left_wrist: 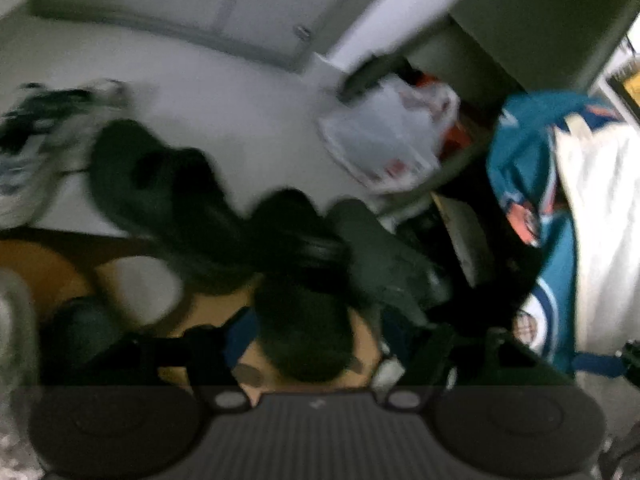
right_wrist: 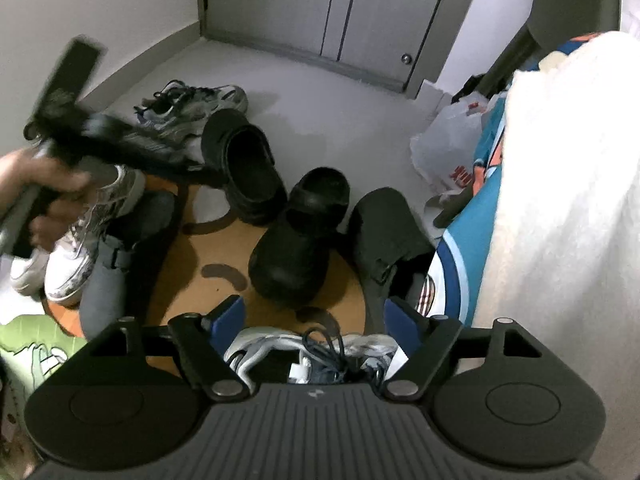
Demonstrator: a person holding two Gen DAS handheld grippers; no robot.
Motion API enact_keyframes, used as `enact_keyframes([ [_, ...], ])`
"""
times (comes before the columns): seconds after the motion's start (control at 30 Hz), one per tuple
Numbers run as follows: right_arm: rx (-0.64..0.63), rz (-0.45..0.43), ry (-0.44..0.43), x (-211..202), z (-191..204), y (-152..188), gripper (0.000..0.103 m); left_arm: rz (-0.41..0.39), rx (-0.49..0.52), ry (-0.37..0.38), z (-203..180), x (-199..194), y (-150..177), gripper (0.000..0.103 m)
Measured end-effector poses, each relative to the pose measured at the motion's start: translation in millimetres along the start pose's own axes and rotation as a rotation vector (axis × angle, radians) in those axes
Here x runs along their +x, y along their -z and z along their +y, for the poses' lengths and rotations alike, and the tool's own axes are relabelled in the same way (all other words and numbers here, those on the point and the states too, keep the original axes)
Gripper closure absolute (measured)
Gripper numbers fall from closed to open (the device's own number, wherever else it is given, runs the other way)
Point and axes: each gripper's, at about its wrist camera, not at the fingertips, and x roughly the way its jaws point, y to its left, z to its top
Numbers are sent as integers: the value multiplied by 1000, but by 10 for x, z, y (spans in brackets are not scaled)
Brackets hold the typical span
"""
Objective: Organize scattered shoes
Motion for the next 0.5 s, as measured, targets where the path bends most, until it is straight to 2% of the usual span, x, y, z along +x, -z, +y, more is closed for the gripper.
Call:
enact_keyframes([
  [0.23,59,52,23,125,-162,14,21,40,95,10,-313,416,-201,26],
  [0.37,76,88,25,248,-129,57,16,86,135,41,-459,738,-239,26],
  [0.5,66,117,12,333,-115,78,16,117,180,71,-605,1065,-264,26],
])
